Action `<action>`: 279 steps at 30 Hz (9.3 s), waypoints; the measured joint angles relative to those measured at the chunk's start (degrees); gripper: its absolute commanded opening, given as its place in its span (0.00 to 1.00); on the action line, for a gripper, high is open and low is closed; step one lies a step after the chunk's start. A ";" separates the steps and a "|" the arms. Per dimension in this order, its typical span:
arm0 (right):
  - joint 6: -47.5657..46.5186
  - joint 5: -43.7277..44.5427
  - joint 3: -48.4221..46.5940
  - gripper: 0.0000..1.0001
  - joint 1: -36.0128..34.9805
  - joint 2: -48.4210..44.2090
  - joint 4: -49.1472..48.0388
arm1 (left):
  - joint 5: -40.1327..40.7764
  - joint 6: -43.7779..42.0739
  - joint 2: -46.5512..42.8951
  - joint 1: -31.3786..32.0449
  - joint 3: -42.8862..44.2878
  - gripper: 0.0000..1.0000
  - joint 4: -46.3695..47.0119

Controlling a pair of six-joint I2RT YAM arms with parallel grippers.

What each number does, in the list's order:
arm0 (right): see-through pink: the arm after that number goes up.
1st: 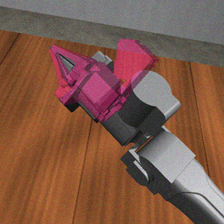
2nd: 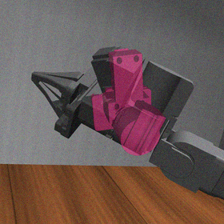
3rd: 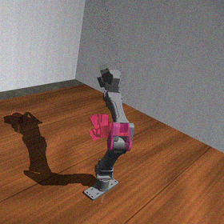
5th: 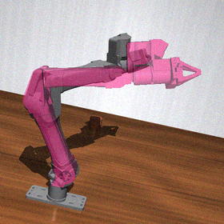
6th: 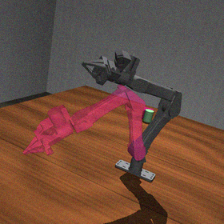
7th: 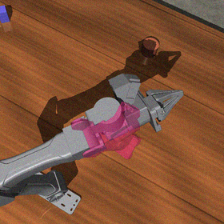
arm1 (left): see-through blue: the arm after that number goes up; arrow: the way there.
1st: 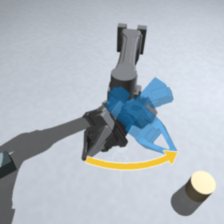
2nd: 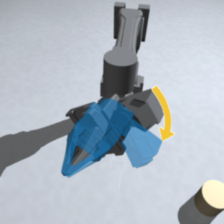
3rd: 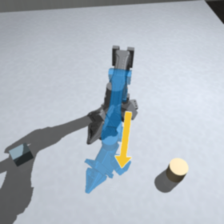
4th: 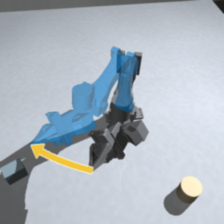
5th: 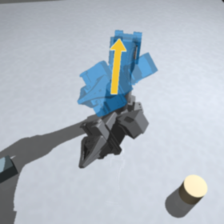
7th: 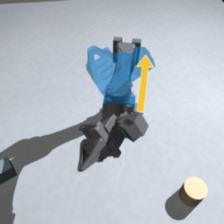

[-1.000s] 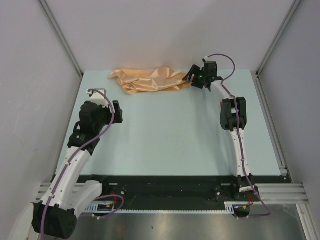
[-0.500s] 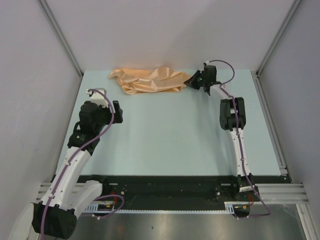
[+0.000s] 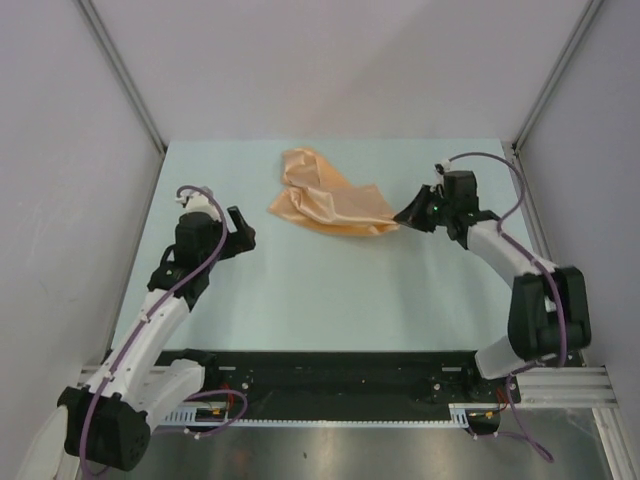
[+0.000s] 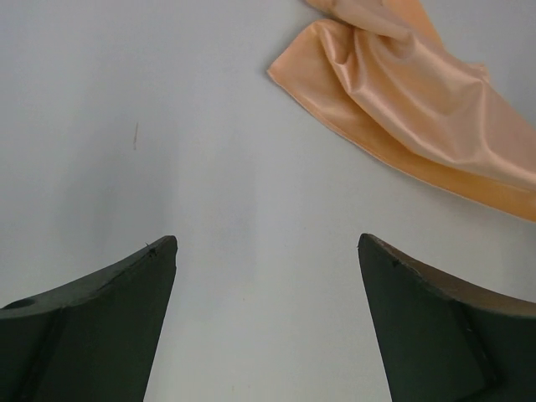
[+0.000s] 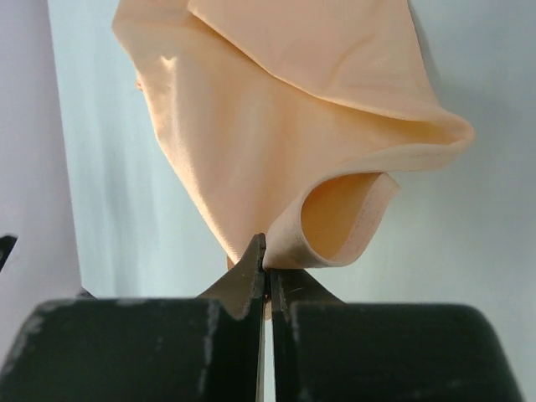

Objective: Fold the napkin, place the utensils inside, and roll it up
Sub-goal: Move the napkin to the centre of the board, then flatten the napkin out, then fold the napkin

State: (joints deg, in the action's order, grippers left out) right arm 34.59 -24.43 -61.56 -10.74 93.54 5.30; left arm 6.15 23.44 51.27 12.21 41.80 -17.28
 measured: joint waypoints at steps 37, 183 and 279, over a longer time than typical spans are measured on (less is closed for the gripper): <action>-7.69 3.76 18.12 0.00 7.61 -20.13 15.21 | -6.84 5.07 55.10 9.88 20.70 0.65 12.02; -28.22 53.02 -17.77 0.00 -43.28 -34.23 21.29 | 14.80 -5.46 -14.69 -0.02 25.07 0.00 0.09; 12.20 29.70 20.37 0.40 -21.33 -16.81 38.32 | -8.22 -7.82 13.84 -6.21 17.86 1.00 -5.31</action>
State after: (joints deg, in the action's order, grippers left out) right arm 46.78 5.28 -41.19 -32.08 76.73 43.62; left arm -2.07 15.62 65.10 6.00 59.66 -22.59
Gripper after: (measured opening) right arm 0.410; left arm 0.996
